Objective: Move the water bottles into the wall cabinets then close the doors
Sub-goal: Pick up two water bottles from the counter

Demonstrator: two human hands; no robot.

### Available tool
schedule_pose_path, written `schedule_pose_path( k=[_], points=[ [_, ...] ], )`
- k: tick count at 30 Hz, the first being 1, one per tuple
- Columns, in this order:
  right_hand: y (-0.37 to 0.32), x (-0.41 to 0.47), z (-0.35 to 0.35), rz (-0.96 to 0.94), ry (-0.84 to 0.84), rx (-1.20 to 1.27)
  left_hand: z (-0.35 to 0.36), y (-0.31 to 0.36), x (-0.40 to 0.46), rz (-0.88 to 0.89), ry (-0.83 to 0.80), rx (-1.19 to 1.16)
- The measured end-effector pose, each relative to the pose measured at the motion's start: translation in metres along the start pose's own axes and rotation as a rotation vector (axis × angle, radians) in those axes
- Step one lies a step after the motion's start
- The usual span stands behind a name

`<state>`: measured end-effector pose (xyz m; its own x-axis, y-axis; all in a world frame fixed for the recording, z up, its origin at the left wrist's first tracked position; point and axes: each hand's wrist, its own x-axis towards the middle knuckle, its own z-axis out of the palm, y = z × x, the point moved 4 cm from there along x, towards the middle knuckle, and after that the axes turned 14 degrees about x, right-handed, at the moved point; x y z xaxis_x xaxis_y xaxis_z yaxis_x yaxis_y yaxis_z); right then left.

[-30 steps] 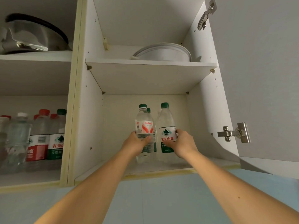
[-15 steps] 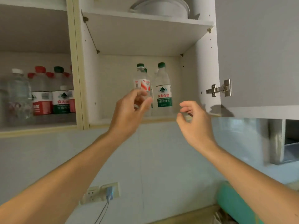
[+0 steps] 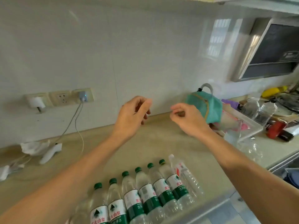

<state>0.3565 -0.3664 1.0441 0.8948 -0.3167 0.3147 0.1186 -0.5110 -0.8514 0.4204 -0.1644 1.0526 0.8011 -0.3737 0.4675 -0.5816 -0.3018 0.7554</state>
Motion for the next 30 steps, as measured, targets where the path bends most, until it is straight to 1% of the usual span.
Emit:
schedule_pose_path(
  k=[3, 5, 9, 12, 15, 18, 21, 23, 25, 28, 30],
  points=[
    [0.069, -0.024, 0.012, 0.203, -0.136, 0.051, 0.052, -0.057, -0.038, -0.135, -0.097, 0.067],
    [0.112, -0.040, 0.019, 0.280, -0.182, 0.056, 0.079, -0.088, -0.059, -0.239, -0.139, 0.141],
    [0.191, -0.055, 0.024, 0.427, -0.186, 0.003, 0.128, -0.137, -0.094, -0.443, -0.310, 0.385],
    [0.242, -0.059, 0.022, 0.502, -0.194, -0.062, 0.162, -0.158, -0.109, -0.517, -0.359, 0.437],
    [0.281, -0.062, 0.021, 0.573, -0.263, -0.118, 0.196, -0.173, -0.117, -0.550, -0.368, 0.470],
    [0.304, -0.062, 0.027, 0.621, -0.354, -0.146, 0.221, -0.180, -0.120, -0.495, -0.370, 0.588],
    [0.314, -0.061, 0.034, 0.628, -0.437, -0.150, 0.235, -0.184, -0.121, -0.451, -0.450, 0.833],
    [0.317, -0.060, 0.040, 0.638, -0.483, -0.125, 0.240, -0.184, -0.117, -0.437, -0.476, 0.915],
    [0.318, -0.058, 0.046, 0.647, -0.496, -0.108, 0.244, -0.184, -0.110, -0.456, -0.518, 0.929],
    [0.319, -0.052, 0.054, 0.636, -0.519, -0.158, 0.248, -0.186, -0.097, -0.522, -0.587, 0.869],
    [0.320, -0.048, 0.057, 0.649, -0.532, -0.169, 0.252, -0.188, -0.089, -0.560, -0.668, 0.843]
  ],
)
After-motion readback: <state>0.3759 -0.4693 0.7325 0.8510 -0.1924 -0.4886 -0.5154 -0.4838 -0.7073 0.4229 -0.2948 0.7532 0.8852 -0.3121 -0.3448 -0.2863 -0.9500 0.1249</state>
